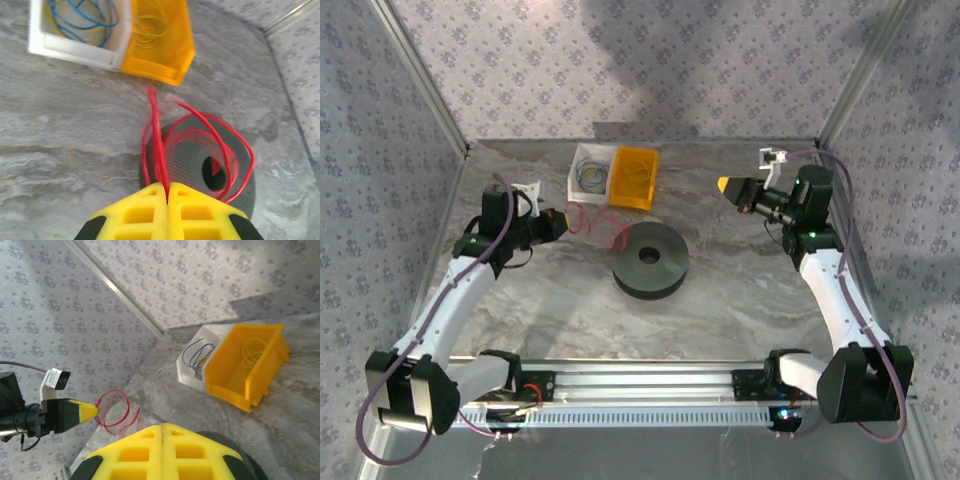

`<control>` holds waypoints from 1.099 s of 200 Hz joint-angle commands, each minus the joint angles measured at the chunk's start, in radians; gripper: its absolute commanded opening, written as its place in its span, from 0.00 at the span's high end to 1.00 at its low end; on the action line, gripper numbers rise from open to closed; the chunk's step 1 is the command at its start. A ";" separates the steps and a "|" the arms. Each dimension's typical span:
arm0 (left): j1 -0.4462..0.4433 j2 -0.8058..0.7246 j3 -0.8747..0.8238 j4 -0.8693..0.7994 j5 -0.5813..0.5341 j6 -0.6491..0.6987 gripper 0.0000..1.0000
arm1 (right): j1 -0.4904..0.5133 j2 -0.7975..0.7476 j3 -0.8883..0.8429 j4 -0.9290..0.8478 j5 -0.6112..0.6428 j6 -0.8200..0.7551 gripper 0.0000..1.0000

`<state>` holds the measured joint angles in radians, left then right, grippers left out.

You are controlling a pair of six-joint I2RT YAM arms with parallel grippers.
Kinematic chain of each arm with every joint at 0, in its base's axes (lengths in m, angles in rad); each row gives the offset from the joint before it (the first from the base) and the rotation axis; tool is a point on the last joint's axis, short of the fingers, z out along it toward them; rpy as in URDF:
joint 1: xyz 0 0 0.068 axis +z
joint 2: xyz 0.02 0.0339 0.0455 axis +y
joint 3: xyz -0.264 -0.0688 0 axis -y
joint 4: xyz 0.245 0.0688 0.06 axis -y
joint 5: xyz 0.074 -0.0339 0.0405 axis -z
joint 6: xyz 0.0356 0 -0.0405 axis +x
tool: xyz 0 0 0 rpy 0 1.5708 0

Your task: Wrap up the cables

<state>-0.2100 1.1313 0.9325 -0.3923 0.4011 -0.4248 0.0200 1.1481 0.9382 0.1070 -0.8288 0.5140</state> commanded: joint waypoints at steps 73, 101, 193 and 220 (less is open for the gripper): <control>-0.006 0.059 0.214 -0.177 0.024 0.132 1.00 | 0.086 0.019 0.122 -0.229 0.006 -0.135 0.74; -0.018 0.062 0.267 -0.204 0.071 0.149 1.00 | 0.206 0.084 0.226 -0.370 0.050 -0.252 0.24; -0.073 0.073 0.351 -0.263 0.135 0.083 1.00 | 0.401 0.269 0.412 -0.485 0.127 -0.437 0.04; -0.077 0.051 0.303 -0.225 0.132 0.076 1.00 | 0.423 0.302 0.404 -0.479 0.122 -0.512 0.05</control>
<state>-0.2802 1.2125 1.2583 -0.6308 0.5079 -0.3340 0.4244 1.4273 1.3396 -0.3496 -0.6979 0.1017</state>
